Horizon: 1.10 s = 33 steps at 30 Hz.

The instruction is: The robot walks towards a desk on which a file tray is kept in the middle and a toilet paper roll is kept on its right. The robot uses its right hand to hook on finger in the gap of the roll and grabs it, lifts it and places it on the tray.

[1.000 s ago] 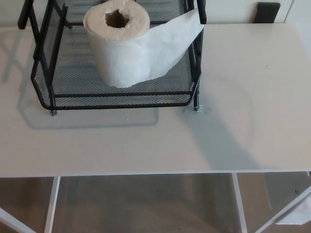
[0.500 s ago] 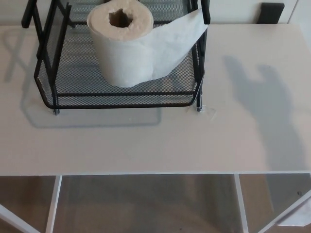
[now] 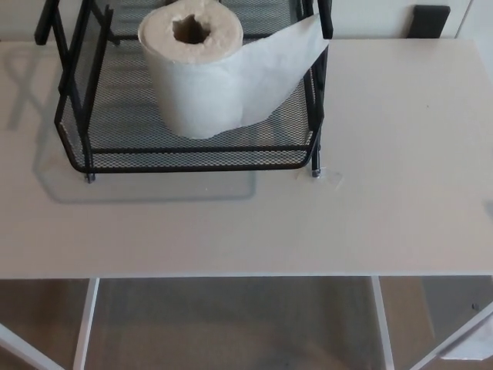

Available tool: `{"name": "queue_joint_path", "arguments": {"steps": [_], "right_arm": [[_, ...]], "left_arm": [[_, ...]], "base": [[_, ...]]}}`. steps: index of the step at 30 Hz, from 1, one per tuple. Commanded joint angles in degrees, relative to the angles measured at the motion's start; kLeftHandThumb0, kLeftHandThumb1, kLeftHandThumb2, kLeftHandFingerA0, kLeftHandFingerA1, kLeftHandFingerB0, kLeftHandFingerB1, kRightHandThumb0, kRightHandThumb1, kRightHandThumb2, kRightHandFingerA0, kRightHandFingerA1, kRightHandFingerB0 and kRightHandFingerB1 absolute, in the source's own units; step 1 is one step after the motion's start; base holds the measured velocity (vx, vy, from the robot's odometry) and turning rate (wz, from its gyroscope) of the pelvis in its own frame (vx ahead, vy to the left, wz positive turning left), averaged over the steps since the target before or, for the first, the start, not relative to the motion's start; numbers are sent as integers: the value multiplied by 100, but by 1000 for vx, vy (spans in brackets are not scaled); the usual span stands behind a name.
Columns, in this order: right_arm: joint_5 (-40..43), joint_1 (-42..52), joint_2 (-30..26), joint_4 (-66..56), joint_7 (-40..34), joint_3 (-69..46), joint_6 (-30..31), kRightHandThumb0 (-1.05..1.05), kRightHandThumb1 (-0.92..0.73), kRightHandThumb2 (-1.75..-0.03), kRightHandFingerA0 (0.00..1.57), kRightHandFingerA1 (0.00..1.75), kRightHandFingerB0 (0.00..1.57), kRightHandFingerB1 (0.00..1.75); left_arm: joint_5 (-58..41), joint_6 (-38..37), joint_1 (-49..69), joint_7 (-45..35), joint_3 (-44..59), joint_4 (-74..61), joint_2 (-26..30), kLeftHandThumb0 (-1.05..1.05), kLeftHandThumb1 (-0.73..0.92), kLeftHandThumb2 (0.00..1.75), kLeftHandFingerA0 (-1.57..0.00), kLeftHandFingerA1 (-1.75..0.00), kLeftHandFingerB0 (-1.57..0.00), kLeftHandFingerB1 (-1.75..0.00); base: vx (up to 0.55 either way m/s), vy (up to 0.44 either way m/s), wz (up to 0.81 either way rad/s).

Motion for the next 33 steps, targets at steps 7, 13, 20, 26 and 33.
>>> {"name": "queue_joint_path", "arguments": {"steps": [7,13,20,26,33], "right_arm": [[964,1616,1236,1421,-2388,-1783,2768,-50,-46,-78,12,67,0,14],[199,2063,849,2200,-2444,-476,1886,-55,-72,-61,26,52,0,13],[-124,2240,562,2410,-2557,401,1658,-57,-52,-92,0,48,0,30],[-44,2572,237,2529,-2312,1430,1179,-60,-65,-61,6,39,15,28],[488,2663,30,2613,-2542,1940,1195,-60,-65,-61,6,39,15,28]], "left_arm": [[-448,-250,-65,-16,683,601,83,-92,71,115,-31,-75,-6,-57],[-314,-215,-47,37,577,442,118,-85,70,117,-32,-74,-9,-60],[-259,-274,-129,111,557,564,99,-88,92,77,-33,-79,-11,-63],[-203,-307,-163,77,541,602,124,-91,74,120,-39,-76,-5,-58],[-75,-390,-192,45,404,613,157,-86,78,123,-36,-73,-1,-54]], "base": [[0,0,0],[0,0,0],[0,0,0],[0,0,0],[0,0,0]]}}
